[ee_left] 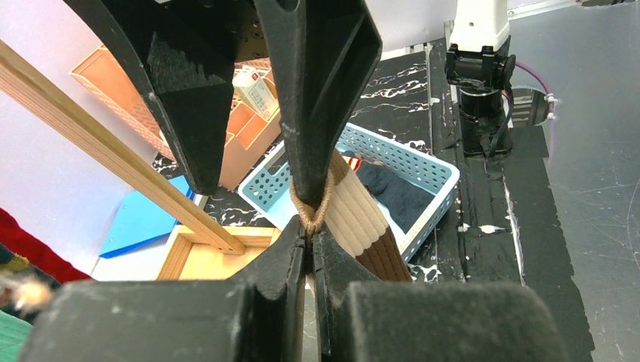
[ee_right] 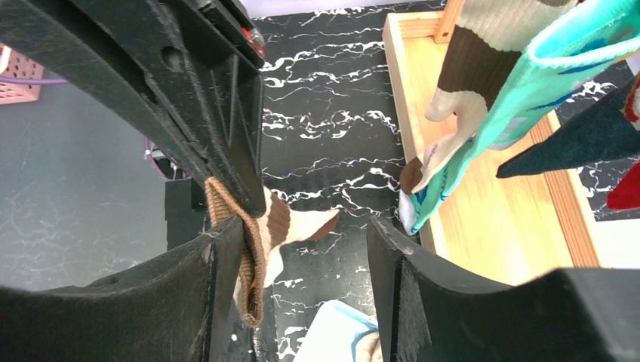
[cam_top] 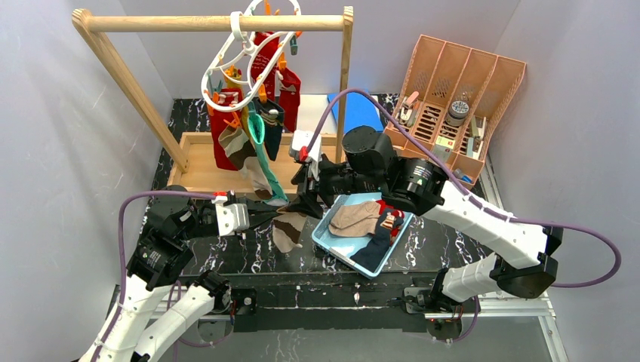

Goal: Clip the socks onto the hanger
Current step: Pick up the sock from the bin.

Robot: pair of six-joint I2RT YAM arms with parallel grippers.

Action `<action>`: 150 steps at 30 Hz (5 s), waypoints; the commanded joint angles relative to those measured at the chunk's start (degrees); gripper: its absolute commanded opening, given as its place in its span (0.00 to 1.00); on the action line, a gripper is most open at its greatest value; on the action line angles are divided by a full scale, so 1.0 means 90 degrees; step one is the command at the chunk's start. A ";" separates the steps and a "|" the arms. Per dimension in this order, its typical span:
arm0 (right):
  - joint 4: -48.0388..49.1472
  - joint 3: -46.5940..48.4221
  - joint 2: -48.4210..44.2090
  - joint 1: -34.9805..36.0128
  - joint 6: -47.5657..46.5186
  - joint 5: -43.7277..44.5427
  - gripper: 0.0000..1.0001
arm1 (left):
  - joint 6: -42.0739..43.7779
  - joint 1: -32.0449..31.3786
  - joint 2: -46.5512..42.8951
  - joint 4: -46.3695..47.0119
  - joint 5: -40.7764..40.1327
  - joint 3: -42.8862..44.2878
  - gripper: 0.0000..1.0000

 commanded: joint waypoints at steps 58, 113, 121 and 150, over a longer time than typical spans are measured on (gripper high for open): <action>-0.0464 -0.0208 -0.0047 0.0084 0.3062 0.4943 0.01 | -0.7801 -0.0039 -0.0661 0.1427 -0.5262 -0.0903 0.99; 0.0527 -0.0960 0.0352 0.0230 0.3686 0.5014 0.01 | -0.8366 -0.1467 0.3335 -0.1744 -0.7291 0.1884 0.68; 0.0540 -0.1011 0.0295 0.0239 0.3676 0.4912 0.01 | -0.8425 -0.1474 0.3362 -0.1624 -0.7266 0.2013 0.68; 0.0226 -0.0842 0.0320 0.0250 0.3901 0.5527 0.01 | -0.8144 -0.1611 0.3499 -0.1745 -0.7197 0.1889 0.00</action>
